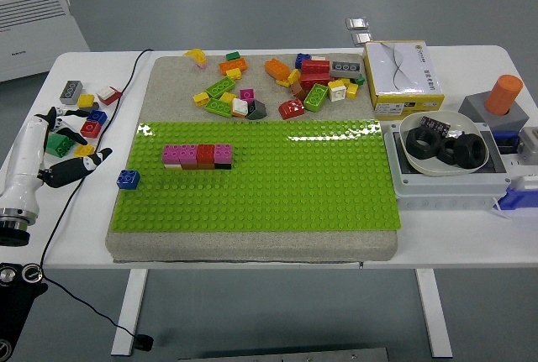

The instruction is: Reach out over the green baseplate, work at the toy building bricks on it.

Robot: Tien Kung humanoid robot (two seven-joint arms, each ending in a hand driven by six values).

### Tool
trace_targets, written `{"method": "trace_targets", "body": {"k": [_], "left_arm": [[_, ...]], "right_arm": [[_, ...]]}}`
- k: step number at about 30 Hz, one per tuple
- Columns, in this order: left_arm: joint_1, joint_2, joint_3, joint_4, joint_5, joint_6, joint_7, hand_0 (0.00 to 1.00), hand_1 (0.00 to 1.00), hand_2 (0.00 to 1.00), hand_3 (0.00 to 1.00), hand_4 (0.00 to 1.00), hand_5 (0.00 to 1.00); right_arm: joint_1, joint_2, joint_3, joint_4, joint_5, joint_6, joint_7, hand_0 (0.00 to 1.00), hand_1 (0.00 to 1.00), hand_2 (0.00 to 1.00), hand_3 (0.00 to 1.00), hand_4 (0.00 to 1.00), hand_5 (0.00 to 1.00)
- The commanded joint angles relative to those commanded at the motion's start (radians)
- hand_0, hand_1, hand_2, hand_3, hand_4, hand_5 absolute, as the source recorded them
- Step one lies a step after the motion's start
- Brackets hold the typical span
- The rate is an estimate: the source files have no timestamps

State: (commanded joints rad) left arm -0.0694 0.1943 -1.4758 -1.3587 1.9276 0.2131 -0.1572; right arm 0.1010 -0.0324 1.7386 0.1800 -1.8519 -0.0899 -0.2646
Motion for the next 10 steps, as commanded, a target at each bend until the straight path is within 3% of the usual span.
{"method": "trace_targets", "body": {"k": [3,4,10], "left_arm": [[-0.007,0.019,0.024,0.007,0.034,-0.035,0.031,0.973,0.955,0.961,0.557,0.794,0.002],[-0.011,0.029,0.035,0.01,0.042,-0.045,0.04,0.998,0.998,0.998,0.56,0.77,0.002],[-0.045,0.126,0.121,0.023,0.065,-0.103,0.09,0.998,0.998,0.998,0.56,0.77,0.002]], "right_arm": [[0.001,0.002,-0.004,0.0,0.004,0.0,0.001,0.52,0.632,0.747,0.811,0.89,0.998],[0.001,0.003,-0.005,0.0,0.007,0.0,0.001,0.52,0.633,0.744,0.812,0.89,0.998],[0.001,0.0,0.008,0.0,0.008,-0.001,0.0,0.52,0.633,0.744,0.812,0.89,0.998]]}}
